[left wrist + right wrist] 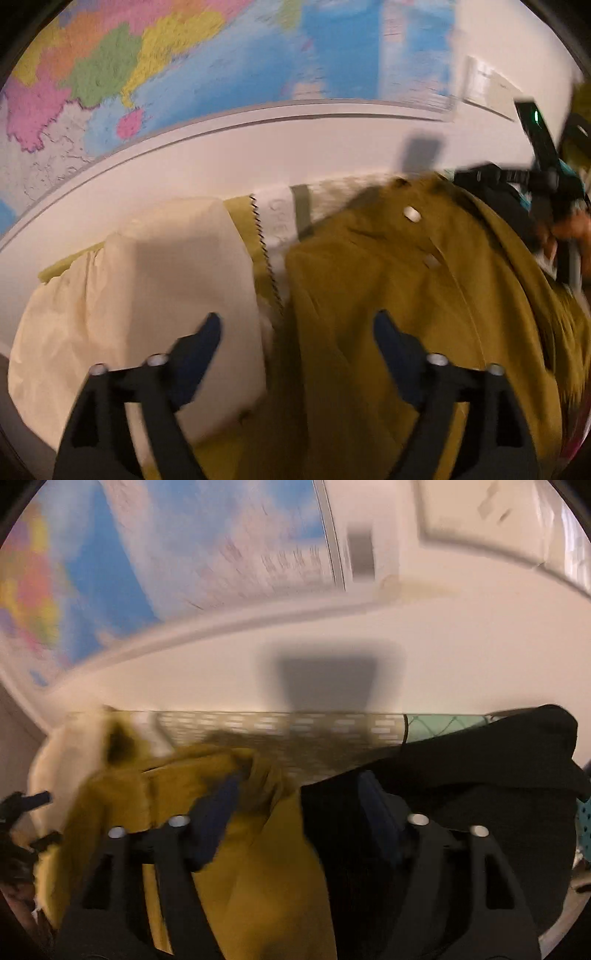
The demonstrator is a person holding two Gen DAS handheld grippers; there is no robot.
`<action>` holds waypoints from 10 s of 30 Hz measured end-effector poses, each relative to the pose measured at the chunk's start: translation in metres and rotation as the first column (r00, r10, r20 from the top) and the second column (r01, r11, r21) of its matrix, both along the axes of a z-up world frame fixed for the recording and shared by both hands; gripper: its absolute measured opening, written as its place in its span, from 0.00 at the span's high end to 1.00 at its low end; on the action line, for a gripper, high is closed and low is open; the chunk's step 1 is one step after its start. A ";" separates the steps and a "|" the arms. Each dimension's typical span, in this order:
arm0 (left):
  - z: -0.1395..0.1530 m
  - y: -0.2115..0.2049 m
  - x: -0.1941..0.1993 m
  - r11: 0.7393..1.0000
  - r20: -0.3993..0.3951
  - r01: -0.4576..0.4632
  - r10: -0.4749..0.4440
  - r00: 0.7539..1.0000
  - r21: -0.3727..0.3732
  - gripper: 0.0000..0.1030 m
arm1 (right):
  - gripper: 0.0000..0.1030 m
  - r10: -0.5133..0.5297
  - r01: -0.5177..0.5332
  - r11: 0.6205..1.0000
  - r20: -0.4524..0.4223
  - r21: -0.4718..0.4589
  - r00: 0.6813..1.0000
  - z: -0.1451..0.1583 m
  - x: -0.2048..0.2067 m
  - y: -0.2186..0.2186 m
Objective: Fold large clothes
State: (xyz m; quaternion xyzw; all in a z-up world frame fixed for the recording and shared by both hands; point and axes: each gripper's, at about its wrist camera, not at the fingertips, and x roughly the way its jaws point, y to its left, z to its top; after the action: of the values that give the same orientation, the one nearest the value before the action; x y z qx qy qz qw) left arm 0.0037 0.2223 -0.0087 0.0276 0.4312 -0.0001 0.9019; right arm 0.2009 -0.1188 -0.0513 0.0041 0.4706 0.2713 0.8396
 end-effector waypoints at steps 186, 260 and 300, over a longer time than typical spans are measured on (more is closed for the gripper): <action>0.017 0.012 -0.156 0.980 0.150 0.079 -0.052 0.987 -0.183 0.19 | 0.94 0.759 -0.651 0.650 -0.293 0.393 0.581 -0.033 -0.312 0.152; -0.057 -0.093 0.006 0.986 0.090 -0.097 0.085 0.992 0.137 0.25 | 0.81 0.150 -0.152 0.988 -0.154 -0.001 0.977 -0.037 -0.089 -0.001; -0.041 -0.018 -0.120 0.984 0.114 -0.154 0.164 0.980 -0.093 0.07 | 0.20 -0.070 0.072 0.996 -0.049 0.059 0.996 -0.030 -0.231 -0.161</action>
State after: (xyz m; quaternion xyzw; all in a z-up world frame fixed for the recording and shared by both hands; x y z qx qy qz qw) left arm -0.1159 0.2042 -0.0493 -0.0445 0.3759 0.0556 0.9239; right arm -0.0298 -0.2802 -0.0811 0.0529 0.4814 0.2554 0.8368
